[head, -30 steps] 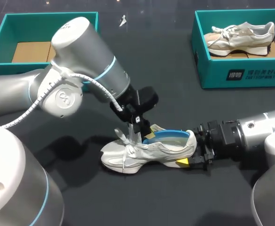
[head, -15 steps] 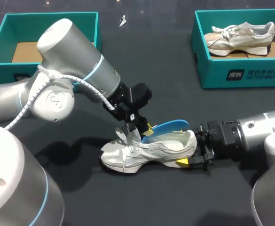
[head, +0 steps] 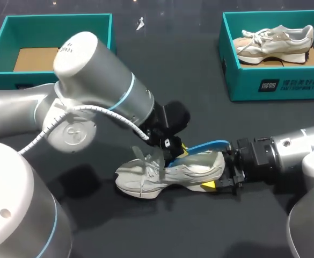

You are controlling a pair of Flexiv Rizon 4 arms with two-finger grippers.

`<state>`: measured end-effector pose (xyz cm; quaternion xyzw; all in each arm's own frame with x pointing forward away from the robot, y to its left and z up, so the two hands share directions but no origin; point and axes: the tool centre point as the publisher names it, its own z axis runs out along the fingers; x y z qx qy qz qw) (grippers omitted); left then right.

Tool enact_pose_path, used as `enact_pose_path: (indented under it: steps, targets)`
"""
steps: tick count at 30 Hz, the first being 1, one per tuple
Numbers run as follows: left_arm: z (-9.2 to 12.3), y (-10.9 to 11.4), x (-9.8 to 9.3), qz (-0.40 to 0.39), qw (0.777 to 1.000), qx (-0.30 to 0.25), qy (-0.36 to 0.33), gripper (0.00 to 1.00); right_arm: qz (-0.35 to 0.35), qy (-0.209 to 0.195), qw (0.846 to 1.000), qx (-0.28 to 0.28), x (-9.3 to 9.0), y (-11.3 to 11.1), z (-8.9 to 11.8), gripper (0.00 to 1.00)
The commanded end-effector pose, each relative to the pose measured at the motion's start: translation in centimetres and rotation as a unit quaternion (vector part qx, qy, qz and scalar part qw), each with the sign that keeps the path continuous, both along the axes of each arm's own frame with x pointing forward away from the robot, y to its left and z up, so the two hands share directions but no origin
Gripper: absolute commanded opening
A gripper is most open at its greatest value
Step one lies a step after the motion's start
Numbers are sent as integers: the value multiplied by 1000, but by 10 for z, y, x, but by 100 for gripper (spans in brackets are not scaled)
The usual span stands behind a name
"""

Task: Take the shoe out of the shoebox, open the shoe tongue, remove and reinsert the insole, then place the shoe into the shoebox

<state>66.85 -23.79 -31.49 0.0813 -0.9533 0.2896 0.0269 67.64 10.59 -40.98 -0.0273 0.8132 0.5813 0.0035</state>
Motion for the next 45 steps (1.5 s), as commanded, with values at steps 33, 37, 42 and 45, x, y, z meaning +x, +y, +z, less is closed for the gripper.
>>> enact_pose_path:
  steps: [33,37,42,45]
  targets:
    - [-8,-33,-5,30,992,-25,-119,49,-1,-1,1000,-2,-2,0,1,0]
    - [-12,-37,-2,30,991,-21,-125,46,-1,-1,1000,-2,-2,0,1,0]
    - [-14,-41,1,29,991,-19,-127,31,-1,-1,1000,-2,-2,0,1,0]
    - [-15,-43,3,32,991,-17,-130,1,-1,-1,1000,-2,-2,0,1,0]
